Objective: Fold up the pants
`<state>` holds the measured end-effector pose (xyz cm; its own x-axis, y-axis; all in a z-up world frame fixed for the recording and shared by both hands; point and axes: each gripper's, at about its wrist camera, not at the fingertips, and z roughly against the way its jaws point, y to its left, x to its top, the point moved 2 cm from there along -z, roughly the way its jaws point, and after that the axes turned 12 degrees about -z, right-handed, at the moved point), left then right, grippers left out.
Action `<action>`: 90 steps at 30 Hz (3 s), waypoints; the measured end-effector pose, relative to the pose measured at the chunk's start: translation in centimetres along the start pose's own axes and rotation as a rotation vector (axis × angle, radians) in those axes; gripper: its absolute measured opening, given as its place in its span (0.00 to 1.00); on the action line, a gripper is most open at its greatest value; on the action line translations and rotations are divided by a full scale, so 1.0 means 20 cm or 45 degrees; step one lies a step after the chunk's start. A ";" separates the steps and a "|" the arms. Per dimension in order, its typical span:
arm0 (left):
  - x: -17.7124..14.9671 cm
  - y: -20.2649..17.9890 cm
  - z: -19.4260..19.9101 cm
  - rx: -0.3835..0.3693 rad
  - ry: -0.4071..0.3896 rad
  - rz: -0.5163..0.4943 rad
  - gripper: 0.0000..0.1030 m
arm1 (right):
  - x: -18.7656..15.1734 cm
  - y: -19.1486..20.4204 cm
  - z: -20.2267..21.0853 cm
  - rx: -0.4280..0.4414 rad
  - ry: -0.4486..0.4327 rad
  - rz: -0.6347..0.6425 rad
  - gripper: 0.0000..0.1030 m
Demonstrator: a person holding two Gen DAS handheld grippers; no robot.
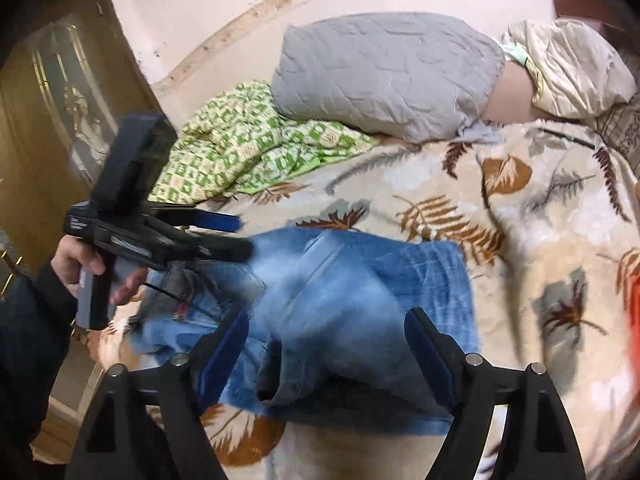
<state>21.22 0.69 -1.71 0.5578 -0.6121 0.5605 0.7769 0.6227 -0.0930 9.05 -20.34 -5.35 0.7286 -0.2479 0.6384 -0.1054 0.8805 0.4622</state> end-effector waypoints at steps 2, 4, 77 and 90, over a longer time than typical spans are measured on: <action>-0.04 -0.05 0.12 0.035 -0.027 0.060 1.00 | 0.03 -0.01 0.10 0.020 -0.019 0.065 0.87; -0.09 -0.13 0.18 0.052 -0.047 0.119 1.00 | 0.08 -0.03 0.17 0.038 -0.012 0.122 0.90; -0.11 -0.01 -0.28 0.106 -0.186 0.589 0.98 | -0.08 -0.10 -0.17 -0.101 0.260 0.810 0.86; 0.00 0.06 -0.66 0.207 0.199 0.407 0.20 | -0.34 -0.05 -0.37 -0.294 0.245 0.945 0.29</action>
<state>26.01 -4.93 -12.69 0.8116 -0.4340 0.3910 0.5075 0.8553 -0.1040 9.25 -16.62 -14.67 0.6295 0.4907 0.6025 -0.4809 0.8551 -0.1939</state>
